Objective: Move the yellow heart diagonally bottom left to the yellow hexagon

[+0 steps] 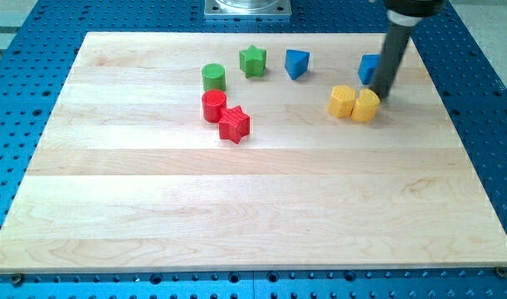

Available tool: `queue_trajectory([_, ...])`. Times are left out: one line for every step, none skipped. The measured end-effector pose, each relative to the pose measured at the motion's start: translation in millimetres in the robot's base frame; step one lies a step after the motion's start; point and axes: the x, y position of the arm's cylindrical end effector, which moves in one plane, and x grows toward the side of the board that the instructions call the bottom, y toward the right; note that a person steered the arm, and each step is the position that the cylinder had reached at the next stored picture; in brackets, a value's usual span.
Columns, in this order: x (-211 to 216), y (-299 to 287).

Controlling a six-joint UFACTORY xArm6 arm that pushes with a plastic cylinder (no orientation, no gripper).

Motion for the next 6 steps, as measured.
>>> queue_trajectory([3.1, 18.5])
queue_trajectory([16.5, -5.3])
queue_trajectory([38.7, -37.3])
queue_trajectory([62.2, -61.8])
queue_trajectory([64.5, -101.5])
queue_trajectory([73.2, -137.5])
